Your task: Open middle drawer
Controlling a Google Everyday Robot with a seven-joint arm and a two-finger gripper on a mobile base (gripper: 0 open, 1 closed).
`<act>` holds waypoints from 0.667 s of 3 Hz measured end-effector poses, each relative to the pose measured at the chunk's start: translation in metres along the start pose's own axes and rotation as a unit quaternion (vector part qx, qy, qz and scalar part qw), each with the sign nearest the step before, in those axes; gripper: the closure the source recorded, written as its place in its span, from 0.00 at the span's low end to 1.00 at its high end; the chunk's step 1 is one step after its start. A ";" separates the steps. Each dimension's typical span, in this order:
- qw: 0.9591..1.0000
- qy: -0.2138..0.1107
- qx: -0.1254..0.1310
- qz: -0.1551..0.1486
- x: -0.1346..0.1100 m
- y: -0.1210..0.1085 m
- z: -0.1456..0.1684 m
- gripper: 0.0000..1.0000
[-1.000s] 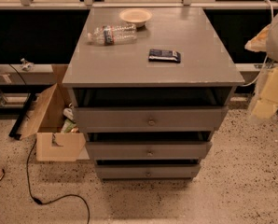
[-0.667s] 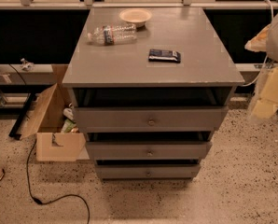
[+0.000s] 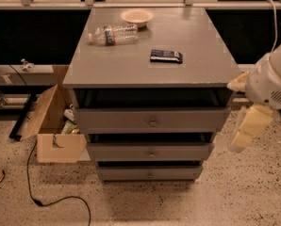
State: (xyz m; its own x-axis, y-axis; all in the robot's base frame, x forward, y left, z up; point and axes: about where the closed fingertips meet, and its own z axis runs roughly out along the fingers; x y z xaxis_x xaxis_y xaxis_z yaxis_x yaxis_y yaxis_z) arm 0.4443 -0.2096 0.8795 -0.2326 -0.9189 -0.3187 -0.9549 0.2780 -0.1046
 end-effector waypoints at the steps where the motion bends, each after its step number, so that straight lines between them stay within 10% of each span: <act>1: 0.999 -0.021 -0.033 0.026 0.015 0.013 0.071 0.00; 2: 0.997 -0.038 -0.059 0.044 0.020 0.032 0.138 0.00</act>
Offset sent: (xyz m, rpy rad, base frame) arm -0.0166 0.0510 -0.2211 0.1806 0.1750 -0.0594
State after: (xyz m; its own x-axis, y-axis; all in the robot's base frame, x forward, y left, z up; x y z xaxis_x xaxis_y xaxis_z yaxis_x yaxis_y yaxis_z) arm 0.4347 -0.1806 0.7401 -0.3069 -0.8673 -0.3919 -0.9473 0.3180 0.0379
